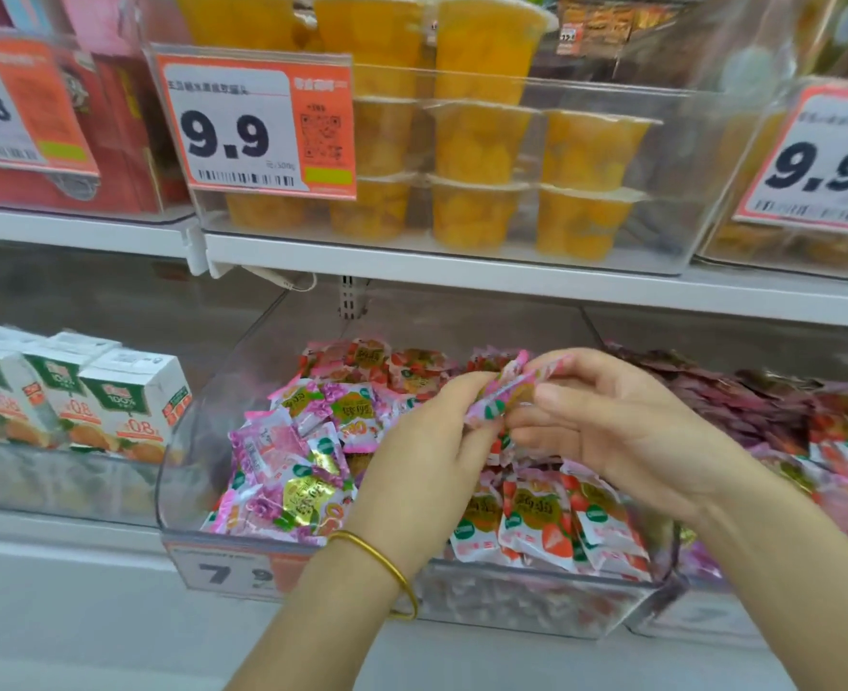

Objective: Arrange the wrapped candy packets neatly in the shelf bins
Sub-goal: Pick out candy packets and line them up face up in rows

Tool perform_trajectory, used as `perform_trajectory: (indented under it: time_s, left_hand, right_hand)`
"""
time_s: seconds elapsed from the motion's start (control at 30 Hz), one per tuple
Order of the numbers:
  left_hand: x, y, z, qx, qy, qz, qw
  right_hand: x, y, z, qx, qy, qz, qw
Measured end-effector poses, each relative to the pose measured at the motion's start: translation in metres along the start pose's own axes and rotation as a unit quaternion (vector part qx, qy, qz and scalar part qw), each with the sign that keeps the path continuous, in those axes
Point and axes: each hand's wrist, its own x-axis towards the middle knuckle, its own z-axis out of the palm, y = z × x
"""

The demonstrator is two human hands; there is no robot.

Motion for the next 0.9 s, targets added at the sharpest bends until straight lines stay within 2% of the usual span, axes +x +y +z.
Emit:
perform_trajectory:
  time_s: [0.07, 0.13, 0.2, 0.27, 0.47, 0.53, 0.6, 0.67, 0.9]
  left_hand:
    - [0.004, 0.001, 0.0, -0.11, -0.007, -0.059, 0.992]
    - [0.007, 0.005, -0.001, -0.278, -0.035, -0.146, 0.949]
    - [0.01, 0.006, -0.001, -0.381, -0.042, -0.196, 0.902]
    - [0.012, 0.005, 0.0, -0.419, -0.032, -0.215, 0.882]
    - [0.016, 0.01, 0.007, -0.468, -0.014, -0.203, 0.86]
    - [0.017, 0.015, 0.009, -0.498, -0.014, -0.198, 0.844]
    - [0.017, 0.019, 0.012, -0.494, -0.006, -0.192, 0.848]
    - [0.017, 0.021, 0.017, -0.468, -0.005, -0.178, 0.866]
    - [0.016, 0.026, 0.031, -0.27, -0.02, -0.068, 0.96]
  right_hand:
    - [0.001, -0.001, -0.004, -0.051, 0.047, -0.023, 0.997]
    - [0.002, -0.006, -0.008, -0.117, 0.085, -0.045, 0.988]
    - [0.002, -0.01, -0.016, -0.141, 0.104, -0.059, 0.983]
    - [0.0, -0.014, -0.022, -0.136, 0.109, -0.061, 0.983]
    - [-0.006, -0.014, -0.027, -0.174, 0.059, -0.021, 0.983]
    - [-0.008, -0.013, -0.026, -0.191, 0.068, -0.022, 0.979]
    - [-0.009, -0.013, -0.027, -0.203, 0.083, -0.017, 0.976]
    - [-0.011, -0.013, -0.03, -0.201, 0.093, -0.006, 0.975]
    - [-0.014, -0.011, -0.037, -0.183, 0.118, -0.008, 0.976]
